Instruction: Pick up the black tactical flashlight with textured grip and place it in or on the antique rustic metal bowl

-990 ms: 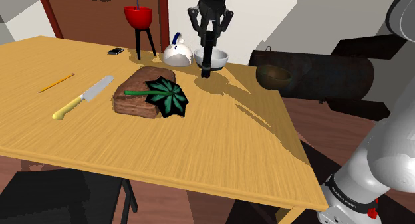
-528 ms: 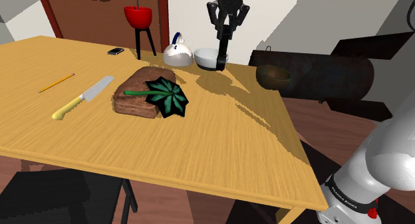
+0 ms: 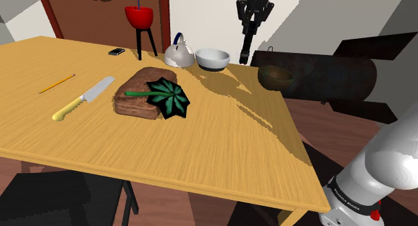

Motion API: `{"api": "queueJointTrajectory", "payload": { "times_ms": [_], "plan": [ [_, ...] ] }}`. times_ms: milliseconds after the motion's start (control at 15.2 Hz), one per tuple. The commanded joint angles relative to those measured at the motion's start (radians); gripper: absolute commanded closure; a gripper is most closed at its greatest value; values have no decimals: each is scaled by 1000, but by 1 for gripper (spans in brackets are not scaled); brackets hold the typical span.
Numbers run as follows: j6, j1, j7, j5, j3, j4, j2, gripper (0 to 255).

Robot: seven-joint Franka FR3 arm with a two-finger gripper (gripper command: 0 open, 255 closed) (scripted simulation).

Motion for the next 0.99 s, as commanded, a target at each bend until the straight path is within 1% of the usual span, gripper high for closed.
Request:
{"api": "queueJointTrajectory", "payload": {
  "times_ms": [0, 462, 924],
  "plan": [
    [2, -21, -48, 0, -25, -15, -12, 255],
    [-21, -99, -222, -7, -120, 1, -20, 255],
    [-55, -178, -395, -13, -213, 84, 27, 255]
  ]
}}
